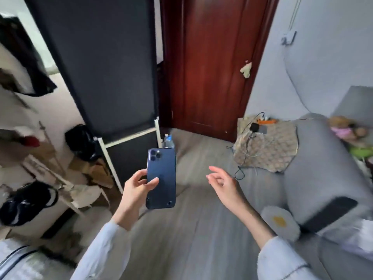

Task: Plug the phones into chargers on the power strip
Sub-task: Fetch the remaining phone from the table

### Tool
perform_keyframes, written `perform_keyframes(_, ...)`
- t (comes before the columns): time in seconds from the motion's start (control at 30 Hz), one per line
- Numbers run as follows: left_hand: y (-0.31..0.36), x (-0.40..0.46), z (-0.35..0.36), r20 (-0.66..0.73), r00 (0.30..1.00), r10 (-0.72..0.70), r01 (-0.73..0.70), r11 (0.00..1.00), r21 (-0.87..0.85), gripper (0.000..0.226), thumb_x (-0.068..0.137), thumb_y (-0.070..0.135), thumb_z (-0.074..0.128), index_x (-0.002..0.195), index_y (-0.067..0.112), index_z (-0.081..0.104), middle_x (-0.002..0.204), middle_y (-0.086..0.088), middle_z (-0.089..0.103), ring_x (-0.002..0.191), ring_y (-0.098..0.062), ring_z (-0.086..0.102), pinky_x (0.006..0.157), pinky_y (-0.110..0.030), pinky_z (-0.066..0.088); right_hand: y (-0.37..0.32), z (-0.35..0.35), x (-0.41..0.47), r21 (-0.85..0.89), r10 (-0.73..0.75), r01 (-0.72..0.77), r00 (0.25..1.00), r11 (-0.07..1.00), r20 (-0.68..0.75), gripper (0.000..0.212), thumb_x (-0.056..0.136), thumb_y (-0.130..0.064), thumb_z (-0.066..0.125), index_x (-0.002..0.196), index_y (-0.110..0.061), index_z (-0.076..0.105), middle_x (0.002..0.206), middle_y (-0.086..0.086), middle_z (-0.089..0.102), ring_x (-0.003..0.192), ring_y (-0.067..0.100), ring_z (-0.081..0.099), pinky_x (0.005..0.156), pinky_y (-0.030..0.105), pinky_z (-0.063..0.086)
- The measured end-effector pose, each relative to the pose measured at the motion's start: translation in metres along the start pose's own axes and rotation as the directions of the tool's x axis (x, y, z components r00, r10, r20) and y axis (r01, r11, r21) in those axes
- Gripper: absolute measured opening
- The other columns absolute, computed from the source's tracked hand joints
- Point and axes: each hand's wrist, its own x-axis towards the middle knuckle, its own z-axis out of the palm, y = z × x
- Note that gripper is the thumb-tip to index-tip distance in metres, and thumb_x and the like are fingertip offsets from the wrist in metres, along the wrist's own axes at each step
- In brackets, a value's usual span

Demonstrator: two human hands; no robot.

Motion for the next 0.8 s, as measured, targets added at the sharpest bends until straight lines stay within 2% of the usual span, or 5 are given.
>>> perform_keyframes(0.13,0.025,0.086,0.060,0.120,0.993,-0.007,0.008,1.000,-0.005,0.018,0.082,0.002,0.062,0.095,0.015,0.062,0.082,-0.004,0.070,0.060,-0.009,0.067,0.047,-0.019,0.050,0.017,-0.038,0.062,0.001,0.069,-0.069,0.992,0.998,-0.101,0.032,0.092,-0.018,0.052,0.124,-0.013,0.054,0.105,0.007,0.067,0.099,0.016,0.063,0.076,0.012,0.040)
perform_keyframes(0.27,0.031,0.151,0.129,0.257,0.966,-0.035,0.026,0.999,0.039,0.017,0.082,0.002,0.062,0.096,0.013,0.062,0.080,-0.002,0.070,0.064,-0.013,0.068,0.050,-0.021,0.053,0.044,-0.081,0.116,0.002,0.117,-0.120,0.966,0.993,-0.232,0.030,0.092,-0.016,0.053,0.122,-0.011,0.056,0.103,0.008,0.066,0.093,0.015,0.062,0.070,0.000,0.036)
perform_keyframes(0.37,0.030,0.191,0.185,0.324,0.943,-0.072,0.049,0.996,0.080,0.018,0.082,0.001,0.062,0.092,0.017,0.063,0.073,0.002,0.072,0.060,-0.010,0.068,0.050,-0.021,0.054,0.073,-0.113,0.155,0.008,0.146,-0.150,0.945,0.989,-0.293,0.030,0.091,-0.015,0.054,0.120,-0.009,0.056,0.100,0.007,0.065,0.095,0.017,0.063,0.071,0.002,0.038)
perform_keyframes(0.5,0.035,0.243,0.262,0.370,0.925,-0.088,0.049,0.992,0.115,0.018,0.082,0.001,0.062,0.091,0.017,0.062,0.080,-0.004,0.070,0.069,-0.019,0.064,0.060,-0.029,0.047,0.108,-0.161,0.217,0.010,0.161,-0.166,0.937,0.986,-0.309,0.030,0.092,-0.017,0.053,0.122,-0.012,0.056,0.104,0.005,0.064,0.095,0.011,0.060,0.073,0.001,0.039)
perform_keyframes(0.8,0.060,0.339,0.447,0.397,0.913,-0.095,0.033,0.987,0.159,0.018,0.083,0.002,0.061,0.088,0.019,0.060,0.079,-0.004,0.068,0.072,-0.019,0.061,0.059,-0.029,0.045,0.167,-0.298,0.352,0.013,0.191,-0.197,0.930,0.980,-0.314,0.031,0.093,-0.022,0.052,0.123,-0.019,0.054,0.106,-0.004,0.057,0.097,0.005,0.052,0.065,-0.007,0.036)
